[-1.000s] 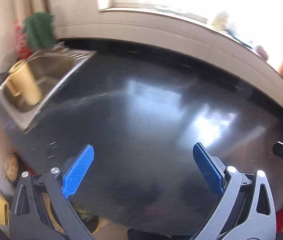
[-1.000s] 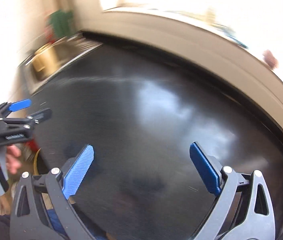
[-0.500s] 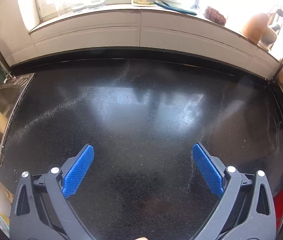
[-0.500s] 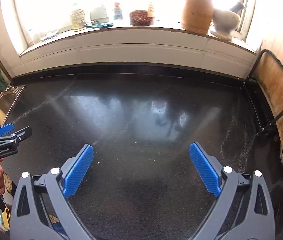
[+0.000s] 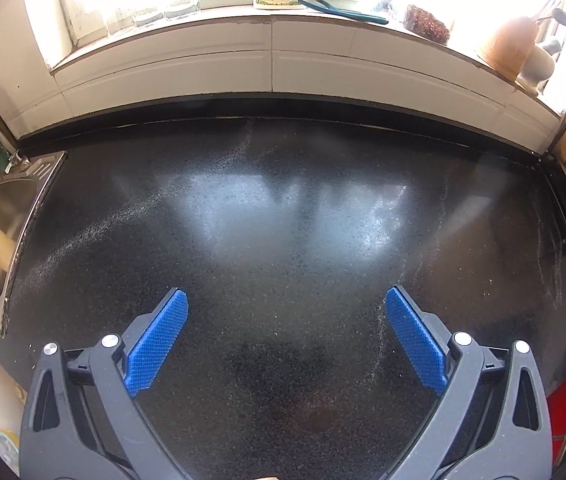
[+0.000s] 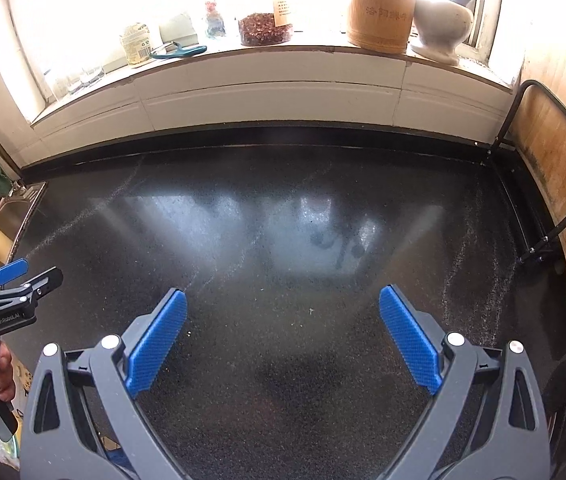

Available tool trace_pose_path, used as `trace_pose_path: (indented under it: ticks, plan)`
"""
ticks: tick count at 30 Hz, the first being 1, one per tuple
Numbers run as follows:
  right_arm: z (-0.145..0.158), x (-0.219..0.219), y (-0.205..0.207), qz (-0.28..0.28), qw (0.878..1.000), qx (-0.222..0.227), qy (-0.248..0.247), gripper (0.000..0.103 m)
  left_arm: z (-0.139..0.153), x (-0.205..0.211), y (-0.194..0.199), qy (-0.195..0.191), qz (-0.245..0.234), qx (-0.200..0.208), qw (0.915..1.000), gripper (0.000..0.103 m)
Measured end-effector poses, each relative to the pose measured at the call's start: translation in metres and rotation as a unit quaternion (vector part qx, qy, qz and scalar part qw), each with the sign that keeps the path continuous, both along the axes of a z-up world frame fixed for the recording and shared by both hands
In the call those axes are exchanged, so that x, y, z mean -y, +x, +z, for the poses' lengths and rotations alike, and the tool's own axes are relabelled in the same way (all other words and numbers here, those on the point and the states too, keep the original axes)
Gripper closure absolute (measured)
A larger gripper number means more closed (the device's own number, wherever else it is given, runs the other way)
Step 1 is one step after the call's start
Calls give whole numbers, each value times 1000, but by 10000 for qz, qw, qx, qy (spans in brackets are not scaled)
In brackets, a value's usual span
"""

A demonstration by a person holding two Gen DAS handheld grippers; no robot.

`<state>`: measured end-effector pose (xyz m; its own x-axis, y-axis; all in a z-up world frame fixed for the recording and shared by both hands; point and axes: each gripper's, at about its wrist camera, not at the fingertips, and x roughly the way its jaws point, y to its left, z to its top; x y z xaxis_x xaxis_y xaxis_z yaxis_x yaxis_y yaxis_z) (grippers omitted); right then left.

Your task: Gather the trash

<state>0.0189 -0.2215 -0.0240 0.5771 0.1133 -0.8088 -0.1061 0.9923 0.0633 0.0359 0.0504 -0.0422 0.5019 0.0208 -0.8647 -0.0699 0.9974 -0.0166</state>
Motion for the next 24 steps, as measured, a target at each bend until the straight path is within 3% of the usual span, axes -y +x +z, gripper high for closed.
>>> trace_pose_path:
  ticks: [24]
  plan:
    - [-8, -4, 6, 3, 9999, -129, 98, 9, -4, -4, 6, 52, 32, -57, 10000, 7]
